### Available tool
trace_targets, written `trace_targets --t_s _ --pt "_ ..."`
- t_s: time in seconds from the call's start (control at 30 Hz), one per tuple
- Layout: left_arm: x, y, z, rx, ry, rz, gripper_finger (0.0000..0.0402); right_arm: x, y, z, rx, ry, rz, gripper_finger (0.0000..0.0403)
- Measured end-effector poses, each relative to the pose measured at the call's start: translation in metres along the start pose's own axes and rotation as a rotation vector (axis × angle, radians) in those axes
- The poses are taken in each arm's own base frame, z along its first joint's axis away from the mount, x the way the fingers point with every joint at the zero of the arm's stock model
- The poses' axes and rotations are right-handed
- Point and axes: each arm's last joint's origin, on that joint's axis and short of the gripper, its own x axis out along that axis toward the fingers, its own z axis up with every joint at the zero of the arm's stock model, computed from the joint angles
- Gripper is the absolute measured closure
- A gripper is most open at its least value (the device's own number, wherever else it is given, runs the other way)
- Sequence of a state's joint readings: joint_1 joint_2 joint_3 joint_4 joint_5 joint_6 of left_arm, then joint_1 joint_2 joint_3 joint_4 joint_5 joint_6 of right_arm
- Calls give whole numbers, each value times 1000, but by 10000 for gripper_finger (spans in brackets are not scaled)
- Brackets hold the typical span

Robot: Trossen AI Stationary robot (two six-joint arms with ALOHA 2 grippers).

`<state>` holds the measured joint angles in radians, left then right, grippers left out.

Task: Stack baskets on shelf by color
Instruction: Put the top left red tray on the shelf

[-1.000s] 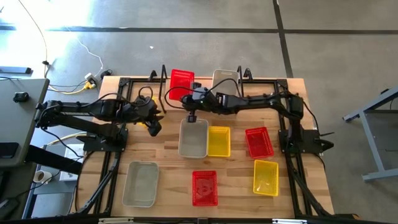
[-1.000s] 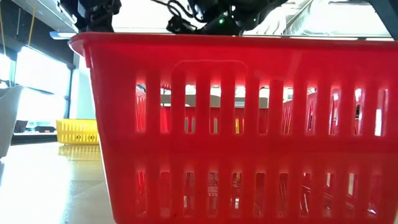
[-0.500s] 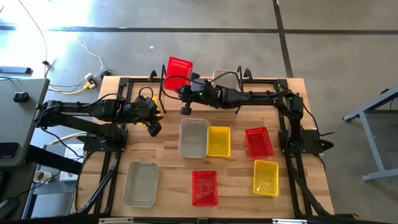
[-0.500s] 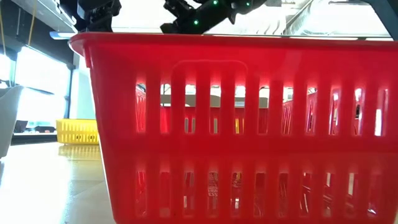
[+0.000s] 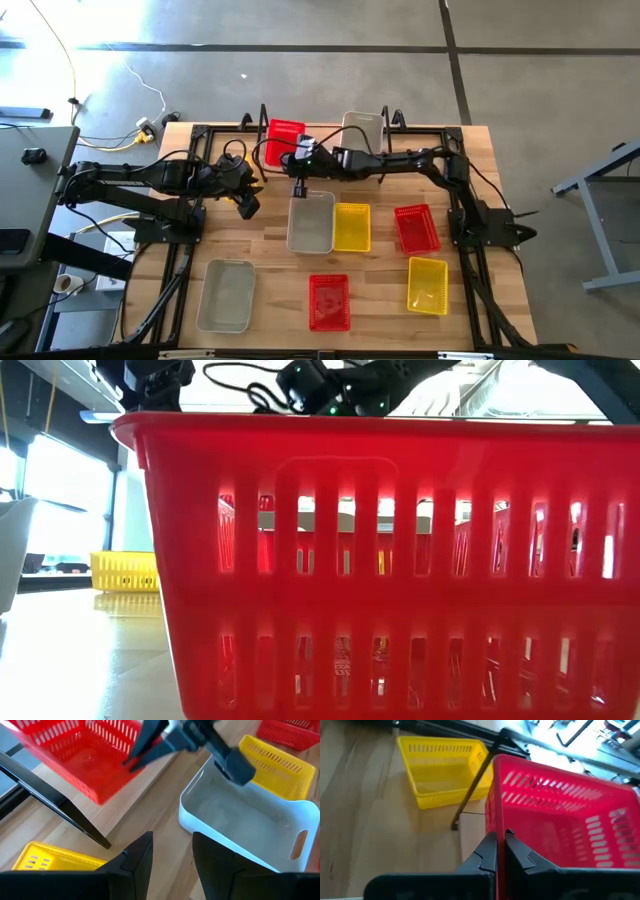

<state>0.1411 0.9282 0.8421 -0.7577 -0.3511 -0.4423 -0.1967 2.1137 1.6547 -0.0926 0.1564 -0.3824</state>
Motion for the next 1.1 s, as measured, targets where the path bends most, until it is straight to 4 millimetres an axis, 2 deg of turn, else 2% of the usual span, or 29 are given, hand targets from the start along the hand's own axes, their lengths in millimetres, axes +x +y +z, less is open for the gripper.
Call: trace_targets --t_s 0.37,1.1 --pt "0 0 0 -1 -1 0 273 30 13 -25 -24 38 61 403" --pt "0 0 0 -3 -1 0 273 34 -3 -32 -18 26 83 402"
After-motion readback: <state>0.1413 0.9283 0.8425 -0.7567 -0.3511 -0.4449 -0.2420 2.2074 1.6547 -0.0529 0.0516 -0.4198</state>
